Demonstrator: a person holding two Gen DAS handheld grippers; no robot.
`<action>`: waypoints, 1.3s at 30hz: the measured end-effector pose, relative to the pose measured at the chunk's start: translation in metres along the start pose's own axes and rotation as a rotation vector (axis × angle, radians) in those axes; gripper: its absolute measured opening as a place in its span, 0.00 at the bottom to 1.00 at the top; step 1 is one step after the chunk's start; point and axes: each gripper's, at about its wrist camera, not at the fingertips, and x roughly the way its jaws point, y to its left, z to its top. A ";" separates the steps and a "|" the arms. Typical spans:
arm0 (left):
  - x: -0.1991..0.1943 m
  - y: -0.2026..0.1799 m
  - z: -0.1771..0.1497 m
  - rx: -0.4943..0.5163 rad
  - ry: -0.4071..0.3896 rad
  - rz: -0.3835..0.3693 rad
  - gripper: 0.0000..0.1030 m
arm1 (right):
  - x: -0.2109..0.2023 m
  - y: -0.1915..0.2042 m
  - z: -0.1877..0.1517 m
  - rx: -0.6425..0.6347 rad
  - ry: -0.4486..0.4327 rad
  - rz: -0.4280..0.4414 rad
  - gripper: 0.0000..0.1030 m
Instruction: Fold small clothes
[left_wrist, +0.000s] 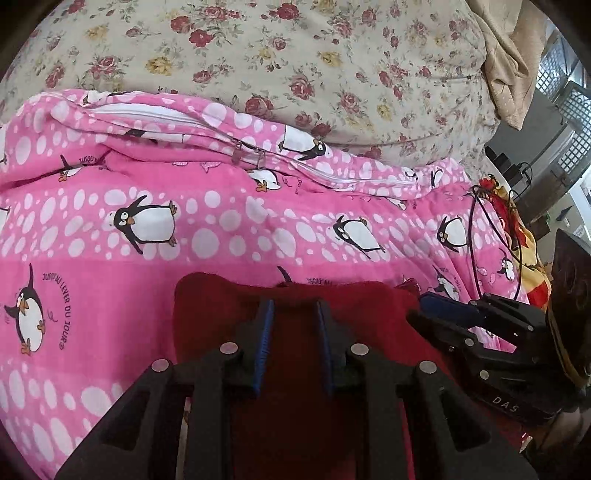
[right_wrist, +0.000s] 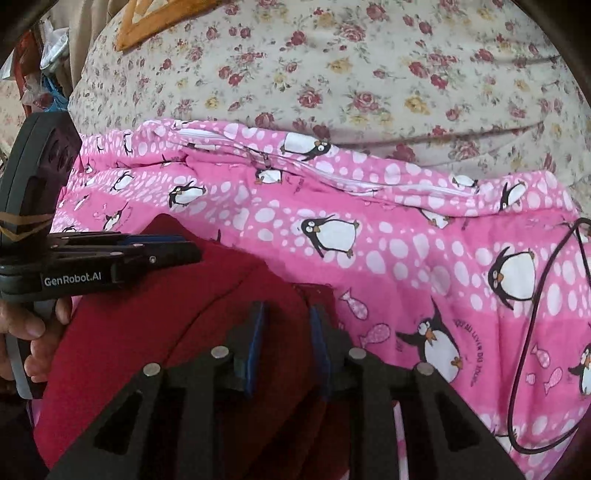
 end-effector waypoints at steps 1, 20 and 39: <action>-0.002 -0.001 0.000 -0.003 -0.006 -0.005 0.06 | -0.002 0.001 0.000 -0.002 -0.005 -0.003 0.26; -0.035 -0.040 -0.029 0.148 -0.067 0.019 0.16 | -0.070 0.024 -0.025 -0.046 -0.024 -0.011 0.40; -0.107 -0.017 -0.091 0.034 -0.161 0.002 0.34 | -0.135 -0.038 -0.097 0.297 -0.170 0.027 0.73</action>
